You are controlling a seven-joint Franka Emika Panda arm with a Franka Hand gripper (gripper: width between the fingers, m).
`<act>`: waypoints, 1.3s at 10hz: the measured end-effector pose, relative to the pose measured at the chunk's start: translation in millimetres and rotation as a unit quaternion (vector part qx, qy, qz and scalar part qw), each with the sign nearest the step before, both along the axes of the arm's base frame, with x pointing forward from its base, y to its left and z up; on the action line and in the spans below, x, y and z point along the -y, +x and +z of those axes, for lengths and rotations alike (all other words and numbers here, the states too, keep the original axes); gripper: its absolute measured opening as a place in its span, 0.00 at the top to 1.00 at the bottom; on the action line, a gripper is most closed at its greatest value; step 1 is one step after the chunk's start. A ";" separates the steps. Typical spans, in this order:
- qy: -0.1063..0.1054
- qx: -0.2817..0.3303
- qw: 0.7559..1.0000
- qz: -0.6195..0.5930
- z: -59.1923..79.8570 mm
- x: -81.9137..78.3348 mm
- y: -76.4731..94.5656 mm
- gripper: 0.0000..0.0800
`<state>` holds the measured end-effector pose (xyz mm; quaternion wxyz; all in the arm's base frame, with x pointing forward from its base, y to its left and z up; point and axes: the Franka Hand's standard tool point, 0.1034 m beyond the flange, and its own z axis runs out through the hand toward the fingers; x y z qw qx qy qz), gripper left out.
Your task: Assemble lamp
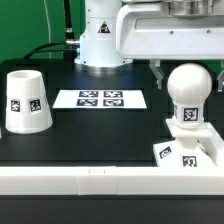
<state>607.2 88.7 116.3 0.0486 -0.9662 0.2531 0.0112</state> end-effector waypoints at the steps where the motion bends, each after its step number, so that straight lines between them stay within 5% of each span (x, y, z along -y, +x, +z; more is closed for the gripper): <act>1: 0.004 -0.004 0.999 -0.039 0.0 -0.2 0.0 0.28; 7: 0.025 -0.022 0.984 -0.177 0.0 -1.6 0.5 0.28; 10: 0.025 -0.023 0.993 -0.109 -0.3 -1.1 -1.8 0.14; 13: 0.022 -0.001 0.998 0.066 1.4 0.0 -0.9 0.13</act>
Offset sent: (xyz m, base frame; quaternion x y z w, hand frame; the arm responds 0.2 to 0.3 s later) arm 0.0039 -0.0042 -0.0031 0.0101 -0.0274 0.2073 0.9778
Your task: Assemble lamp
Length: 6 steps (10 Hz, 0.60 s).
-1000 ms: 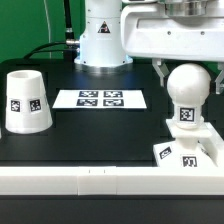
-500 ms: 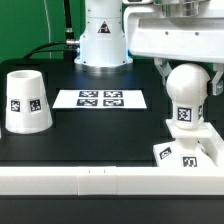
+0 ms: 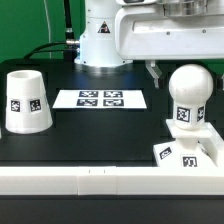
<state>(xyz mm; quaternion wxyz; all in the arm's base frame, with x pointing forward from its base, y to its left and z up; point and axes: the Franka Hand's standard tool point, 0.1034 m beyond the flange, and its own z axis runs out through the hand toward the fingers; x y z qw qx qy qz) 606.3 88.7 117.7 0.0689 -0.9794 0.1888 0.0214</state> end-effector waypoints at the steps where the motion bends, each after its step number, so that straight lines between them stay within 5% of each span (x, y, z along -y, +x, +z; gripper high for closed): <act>1: -0.003 0.010 0.998 0.068 -0.1 0.4 0.0 0.13; 6: -0.004 0.037 0.960 0.277 -2.3 2.2 0.3 0.13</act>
Offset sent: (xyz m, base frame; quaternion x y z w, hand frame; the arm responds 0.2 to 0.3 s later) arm 0.0000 0.0000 0.0000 0.0000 0.0000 -0.1938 0.9810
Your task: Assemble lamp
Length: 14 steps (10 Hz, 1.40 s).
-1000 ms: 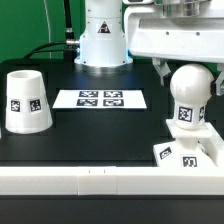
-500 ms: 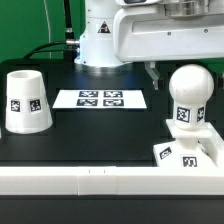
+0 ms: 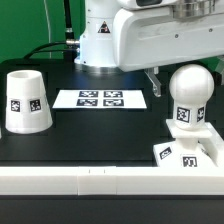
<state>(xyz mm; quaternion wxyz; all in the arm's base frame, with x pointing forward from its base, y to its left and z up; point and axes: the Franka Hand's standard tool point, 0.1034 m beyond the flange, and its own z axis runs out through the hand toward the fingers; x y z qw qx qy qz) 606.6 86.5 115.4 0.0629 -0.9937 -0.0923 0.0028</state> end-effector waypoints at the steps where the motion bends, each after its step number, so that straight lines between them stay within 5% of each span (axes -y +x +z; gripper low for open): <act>1: 0.000 0.001 1.000 0.013 -0.1 0.1 -0.1 0.13; 4: -0.021 0.018 0.986 0.166 0.3 0.4 0.5 0.13; 14: -0.041 0.052 0.853 0.518 7.8 -11.5 10.0 0.13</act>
Offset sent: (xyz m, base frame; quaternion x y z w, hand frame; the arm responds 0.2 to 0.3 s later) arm 0.0082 0.0041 0.0043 -0.0436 -0.0025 -0.2476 0.9679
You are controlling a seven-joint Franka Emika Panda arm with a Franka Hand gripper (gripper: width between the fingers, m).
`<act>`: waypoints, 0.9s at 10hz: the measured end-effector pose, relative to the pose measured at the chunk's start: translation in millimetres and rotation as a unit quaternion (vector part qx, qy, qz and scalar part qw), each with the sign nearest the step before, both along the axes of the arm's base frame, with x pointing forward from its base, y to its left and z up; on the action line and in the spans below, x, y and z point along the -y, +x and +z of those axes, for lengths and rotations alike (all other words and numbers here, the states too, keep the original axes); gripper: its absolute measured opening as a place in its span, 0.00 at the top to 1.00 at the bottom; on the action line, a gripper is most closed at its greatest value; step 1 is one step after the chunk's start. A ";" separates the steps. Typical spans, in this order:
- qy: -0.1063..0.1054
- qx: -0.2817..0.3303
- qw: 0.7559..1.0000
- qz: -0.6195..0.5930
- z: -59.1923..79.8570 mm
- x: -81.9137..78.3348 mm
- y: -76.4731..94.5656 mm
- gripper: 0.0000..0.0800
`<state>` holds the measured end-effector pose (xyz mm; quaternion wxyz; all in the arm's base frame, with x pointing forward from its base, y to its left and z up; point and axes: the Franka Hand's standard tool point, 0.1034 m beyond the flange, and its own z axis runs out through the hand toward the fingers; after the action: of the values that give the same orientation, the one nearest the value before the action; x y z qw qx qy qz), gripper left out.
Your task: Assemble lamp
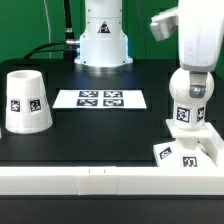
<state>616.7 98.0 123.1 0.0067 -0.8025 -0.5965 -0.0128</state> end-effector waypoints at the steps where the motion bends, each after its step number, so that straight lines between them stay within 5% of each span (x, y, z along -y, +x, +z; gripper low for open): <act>1: -0.004 0.000 1.000 0.031 -0.8 1.0 -0.6 0.13; 8: -0.022 -0.004 0.980 0.198 -9.7 10.9 -3.9 0.13; 9: -0.022 -0.004 0.980 0.196 -9.7 11.3 -3.9 0.28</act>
Offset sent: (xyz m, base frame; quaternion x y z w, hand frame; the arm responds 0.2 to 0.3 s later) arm -0.0050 -0.0048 -0.0057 0.0154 -0.0054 -0.1751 0.9844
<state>612.8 86.8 113.4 -0.0061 -0.6696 -0.7427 0.0054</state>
